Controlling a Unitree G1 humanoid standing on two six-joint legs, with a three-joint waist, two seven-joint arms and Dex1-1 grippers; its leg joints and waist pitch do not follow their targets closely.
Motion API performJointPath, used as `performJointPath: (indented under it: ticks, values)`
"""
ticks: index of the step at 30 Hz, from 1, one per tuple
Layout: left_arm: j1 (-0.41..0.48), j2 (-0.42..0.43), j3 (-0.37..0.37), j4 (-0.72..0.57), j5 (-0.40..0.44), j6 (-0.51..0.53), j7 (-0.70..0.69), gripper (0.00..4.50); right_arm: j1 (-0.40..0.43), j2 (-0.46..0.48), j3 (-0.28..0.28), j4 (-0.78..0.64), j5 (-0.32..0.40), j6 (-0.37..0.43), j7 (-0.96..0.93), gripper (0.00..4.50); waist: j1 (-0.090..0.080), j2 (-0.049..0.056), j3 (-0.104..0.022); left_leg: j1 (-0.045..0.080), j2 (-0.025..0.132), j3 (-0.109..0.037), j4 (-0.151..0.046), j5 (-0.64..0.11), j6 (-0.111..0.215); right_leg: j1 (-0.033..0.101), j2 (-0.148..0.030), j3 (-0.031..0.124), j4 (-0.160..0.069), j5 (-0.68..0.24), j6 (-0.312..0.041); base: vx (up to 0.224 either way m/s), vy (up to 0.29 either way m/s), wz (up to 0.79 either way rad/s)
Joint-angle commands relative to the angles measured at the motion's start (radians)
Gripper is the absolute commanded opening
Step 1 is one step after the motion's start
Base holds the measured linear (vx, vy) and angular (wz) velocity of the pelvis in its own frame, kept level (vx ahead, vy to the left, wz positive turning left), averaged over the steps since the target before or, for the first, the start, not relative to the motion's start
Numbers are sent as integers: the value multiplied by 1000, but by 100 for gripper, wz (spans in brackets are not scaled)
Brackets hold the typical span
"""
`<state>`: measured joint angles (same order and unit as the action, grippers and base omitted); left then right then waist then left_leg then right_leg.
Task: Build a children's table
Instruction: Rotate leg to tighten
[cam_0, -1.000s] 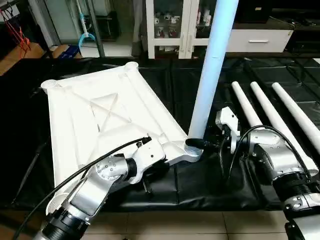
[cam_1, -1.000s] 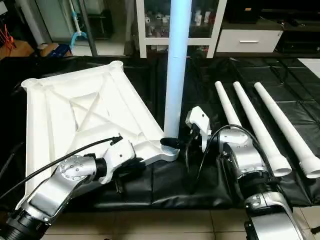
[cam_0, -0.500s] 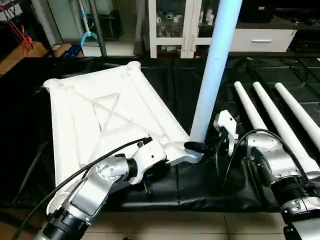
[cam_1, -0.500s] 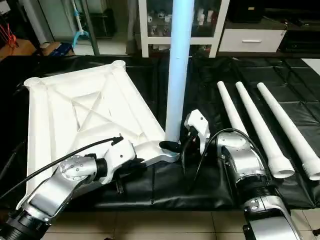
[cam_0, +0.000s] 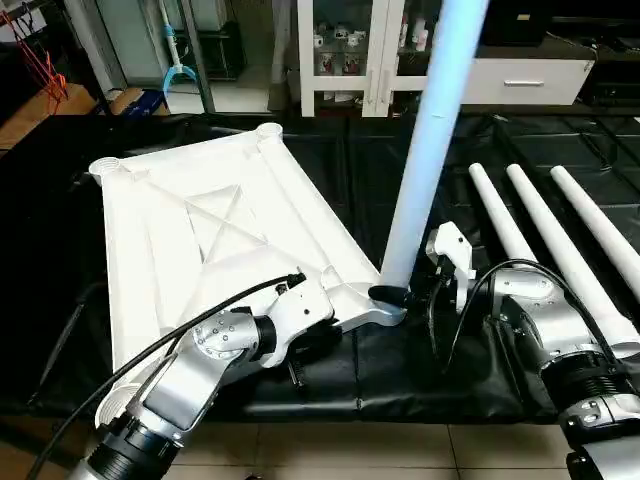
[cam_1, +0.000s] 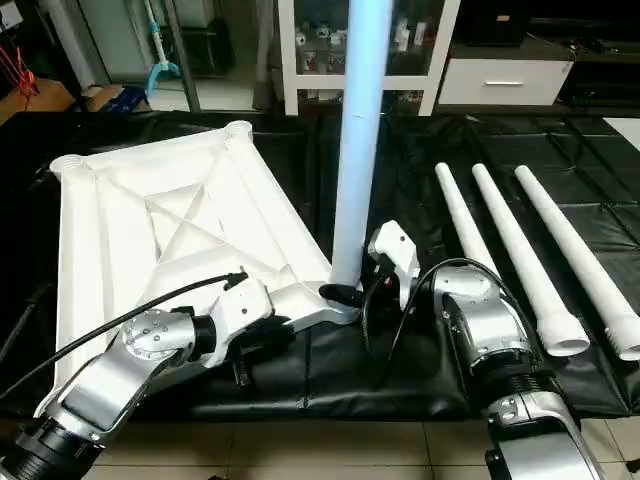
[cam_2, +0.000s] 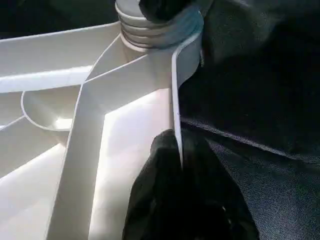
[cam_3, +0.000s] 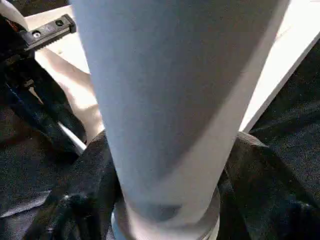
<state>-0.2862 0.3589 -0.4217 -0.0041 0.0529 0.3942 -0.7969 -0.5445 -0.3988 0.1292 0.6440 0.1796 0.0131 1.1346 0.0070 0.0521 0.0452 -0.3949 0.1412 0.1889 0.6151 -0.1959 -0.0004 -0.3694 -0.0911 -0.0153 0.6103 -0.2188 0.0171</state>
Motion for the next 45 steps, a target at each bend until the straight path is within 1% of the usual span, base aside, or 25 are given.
performJointPath:
  ticks: [1, 3, 5, 6, 8, 10, 11, 12, 14, 15, 17, 18, 21, 25, 26, 28, 29, 30, 31, 34, 35, 36, 37, 38, 45]
  values:
    - [11, -2, -41, 21, -3, -3, -29, 0, 7, -5, -7, 0, -18, 8, -29, 349, 1, -9, -54, 26, 86, -38, -95, -271, 58, 16, -54, 23, -68, -90, -301, 0, 0, 0]
    - [10, -4, -41, 25, -2, -6, -29, 0, 16, -4, -17, -26, -2, 25, -27, 349, 1, -8, -53, 26, 86, -38, -95, -273, 58, 16, -54, 23, -69, -93, -300, 0, 0, 0]
    - [8, -5, -42, 29, -1, -8, -28, 0, 27, -9, -21, -48, 12, 46, -10, 349, 1, -9, -53, 26, 86, -38, -96, -281, 57, 16, -54, 24, -70, -104, -296, 0, 0, 0]
    - [7, -5, -42, 31, 0, -9, -28, 0, 32, -14, -17, -51, 9, 45, -7, 349, 3, -7, -53, 27, 86, -38, -96, -281, 55, 16, -55, 24, -70, -105, -296, 0, 0, 0]
    - [6, -5, -43, 31, 1, -9, -30, 0, 46, -29, -4, -51, -8, 32, 1, 349, 3, -8, -54, 26, 86, -37, -95, -275, 56, 16, -54, 24, -70, -92, -295, 0, 0, 0]
    - [6, -5, -44, 32, 1, -10, -31, 0, 48, -31, -2, -51, -10, 30, 2, 349, 4, -9, -53, 26, 86, -37, -95, -276, 57, 16, -55, 23, -71, -99, -296, 0, 0, 0]
    - [6, -5, -43, 33, 2, -11, -32, 0, 52, -36, -5, -59, -3, 41, 5, 349, 4, -7, -53, 26, 86, -37, -95, -280, 57, 15, -55, 24, -71, -107, -296, 0, 0, 0]
    - [6, -4, -43, 33, 2, -12, -32, 0, 54, -38, -7, -66, 2, 50, 10, 349, 4, -7, -53, 27, 86, -37, -96, -284, 56, 15, -55, 24, -72, -112, -295, 0, 0, 0]
    - [5, -4, -43, 34, 3, -13, -32, 0, 56, -40, -10, -72, 6, 56, 10, 378, 4, -7, -53, 27, 87, -37, -96, -285, 54, 15, -54, 24, -72, -112, -293, 0, 0, 0]
    - [5, -4, -44, 34, 4, -13, -32, 0, 57, -40, -11, -74, 5, 55, 5, 384, 4, -6, -53, 27, 87, -38, -96, -284, 54, 15, -55, 24, -71, -110, -294, 0, 0, 0]
    - [6, -4, -44, 34, 4, -14, -32, 0, 59, -40, -11, -77, 4, 55, 2, 397, 4, -7, -53, 27, 86, -37, -96, -284, 53, 15, -55, 24, -72, -109, -294, 0, 0, 0]
    - [6, -4, -44, 34, 5, -15, -33, 0, 62, -38, -9, -78, -4, 45, -10, 397, 4, -5, -53, 26, 86, -38, -96, -283, 53, 15, -55, 24, -71, -109, -294, 0, 0, 0]
    - [6, -4, -45, 34, 6, -17, -33, 0, 66, -28, -3, -78, -16, 35, -26, 397, 5, -7, -53, 26, 86, -37, -96, -280, 54, 15, -55, 24, -72, -108, -293, 0, 0, 0]
    - [6, -3, -45, 34, 7, -17, -34, 0, 64, -22, 8, -75, -21, 40, -26, 397, 6, -7, -54, 26, 86, -36, -96, -281, 54, 14, -55, 24, -73, -117, -292, 0, 0, 0]
    - [7, -3, -46, 32, 8, -17, -34, 0, 60, -20, 13, -65, -24, 43, -27, 397, 6, -8, -54, 26, 86, -36, -96, -278, 55, 14, -55, 24, -72, -115, -292, 0, 0, 0]
    - [8, -2, -47, 31, 8, -17, -34, 0, 58, -19, 17, -58, -26, 41, -25, 397, 7, -7, -54, 26, 87, -36, -96, -267, 58, 14, -55, 24, -71, -104, -293, 0, 0, 0]
    - [8, -3, -47, 30, 8, -16, -34, 0, 56, -17, 16, -54, -27, 40, -29, 397, 7, -8, -54, 27, 87, -35, -95, -263, 61, 14, -55, 24, -71, -96, -294, 0, 0, 0]
    - [9, -3, -47, 29, 8, -16, -34, 0, 54, -15, 15, -52, -28, 39, -32, 381, 8, -8, -54, 26, 87, -35, -95, -260, 62, 15, -55, 24, -70, -94, -294, 0, 0, 0]
    - [10, -3, -47, 28, 8, -16, -34, 0, 51, -12, 13, -48, -26, 39, -35, 381, 9, -8, -54, 26, 87, -34, -94, -255, 65, 15, -56, 24, -70, -92, -295, 0, 0, 0]
    - [13, -2, -48, 26, 8, -16, -33, 0, 46, -3, 5, -41, -25, 36, -40, 344, 10, -9, -54, 26, 86, -34, -94, -248, 69, 15, -55, 24, -70, -90, -295, 0, 0, 0]
    - [14, -2, -48, 25, 8, -16, -33, 0, 44, -1, 2, -39, -24, 33, -42, 334, 11, -8, -55, 27, 87, -33, -94, -251, 68, 15, -56, 24, -71, -97, -295, 0, 0, 0]
    - [15, -2, -49, 24, 8, -16, -33, 0, 44, 2, -1, -38, -22, 34, -43, 334, 10, -8, -54, 26, 87, -34, -94, -251, 68, 15, -56, 24, -70, -98, -295, 0, 0, 0]
    - [15, -2, -49, 23, 8, -15, -34, 0, 44, 3, -2, -38, -20, 35, -43, 315, 11, -8, -55, 27, 87, -34, -94, -250, 67, 15, -56, 24, -71, -99, -294, 0, 0, 0]
    - [16, -1, -50, 22, 8, -15, -34, 0, 43, 4, -3, -38, -19, 36, -44, 307, 11, -9, -54, 26, 87, -34, -94, -249, 67, 15, -55, 24, -70, -99, -293, 0, 0, 0]
    - [20, 1, -51, 17, 6, -12, -37, 0, 48, 11, 0, -37, -18, 35, -46, 279, 11, -8, -55, 27, 86, -33, -94, -252, 63, 14, -55, 24, -71, -103, -291, 0, 0, 0]
